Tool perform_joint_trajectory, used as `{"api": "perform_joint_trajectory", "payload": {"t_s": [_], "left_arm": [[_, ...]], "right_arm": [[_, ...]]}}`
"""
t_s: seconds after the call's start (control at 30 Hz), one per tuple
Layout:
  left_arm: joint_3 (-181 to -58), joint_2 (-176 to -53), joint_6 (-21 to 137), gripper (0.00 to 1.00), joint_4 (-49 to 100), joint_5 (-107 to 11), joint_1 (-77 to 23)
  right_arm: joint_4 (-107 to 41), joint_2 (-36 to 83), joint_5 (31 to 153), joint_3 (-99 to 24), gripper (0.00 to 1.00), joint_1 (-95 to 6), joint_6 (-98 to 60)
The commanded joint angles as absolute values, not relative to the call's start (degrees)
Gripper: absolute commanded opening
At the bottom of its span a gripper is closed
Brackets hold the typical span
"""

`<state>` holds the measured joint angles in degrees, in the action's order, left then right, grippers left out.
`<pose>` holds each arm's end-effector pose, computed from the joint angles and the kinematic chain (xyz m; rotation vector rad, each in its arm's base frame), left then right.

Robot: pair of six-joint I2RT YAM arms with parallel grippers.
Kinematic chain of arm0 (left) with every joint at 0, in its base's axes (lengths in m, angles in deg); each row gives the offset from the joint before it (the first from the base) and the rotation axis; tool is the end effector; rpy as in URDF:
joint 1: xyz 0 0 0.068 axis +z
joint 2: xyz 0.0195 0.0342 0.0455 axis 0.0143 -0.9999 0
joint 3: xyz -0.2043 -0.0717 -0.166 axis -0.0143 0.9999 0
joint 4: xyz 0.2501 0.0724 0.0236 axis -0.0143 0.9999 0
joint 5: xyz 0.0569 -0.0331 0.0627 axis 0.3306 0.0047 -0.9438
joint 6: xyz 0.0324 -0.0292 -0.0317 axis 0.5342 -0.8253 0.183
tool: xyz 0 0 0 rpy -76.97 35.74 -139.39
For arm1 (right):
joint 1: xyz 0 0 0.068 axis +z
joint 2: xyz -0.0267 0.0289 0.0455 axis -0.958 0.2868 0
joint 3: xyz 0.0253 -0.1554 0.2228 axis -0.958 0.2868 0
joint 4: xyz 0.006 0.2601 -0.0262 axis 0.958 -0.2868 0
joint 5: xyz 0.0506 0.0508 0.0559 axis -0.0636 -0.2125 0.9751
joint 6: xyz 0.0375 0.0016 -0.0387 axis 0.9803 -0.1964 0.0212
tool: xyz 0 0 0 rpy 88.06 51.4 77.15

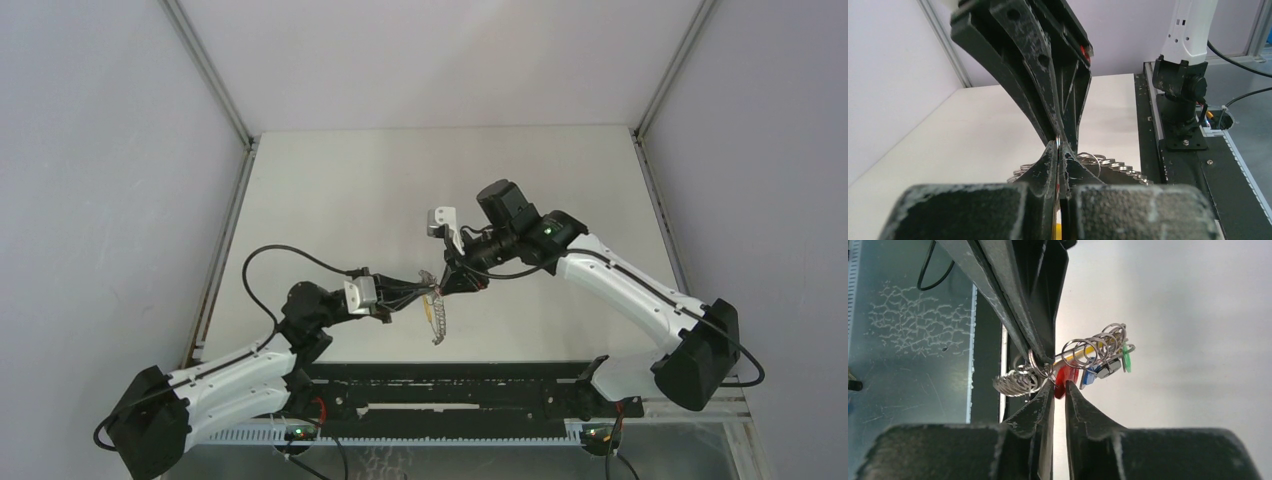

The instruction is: Put the keys on the keyring

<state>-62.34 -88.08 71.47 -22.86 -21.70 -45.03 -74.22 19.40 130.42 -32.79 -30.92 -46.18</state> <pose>0.1168 -0.1419 0.2546 1.0066 0.9855 -1.0092 0.1870 0.2055 0.3299 -1.5402 1.7964 1.1420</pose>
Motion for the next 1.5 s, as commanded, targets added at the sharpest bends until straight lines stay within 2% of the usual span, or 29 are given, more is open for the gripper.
{"api": "perform_joint_trajectory", "payload": {"t_s": [0.0, 0.23, 0.43, 0.87, 1.47], "left_arm": [[-62.15, -87.55, 70.63, 0.00, -30.11, -22.54, -44.68], [-61.32, -87.23, 70.15, 0.00, -30.13, -22.50, -44.68], [-61.72, -87.37, 69.59, 0.00, -30.13, -20.57, -44.68], [-61.90, -88.76, 66.91, 0.00, -34.48, -18.85, -44.68], [-62.12, -90.50, 65.45, 0.00, -37.97, -19.26, -44.68]], "right_arm": [[-72.70, 16.90, 128.03, -30.59, 0.15, -30.56, -47.18], [-63.85, 4.06, 125.96, -23.41, 0.27, -31.32, -49.63], [-54.61, -1.24, 127.46, -18.03, 0.31, -31.32, -52.10], [-46.17, 2.43, 133.30, -16.83, 0.30, -31.32, -53.80], [-45.84, 4.59, 136.84, -16.83, 0.22, -31.15, -53.86]]}}
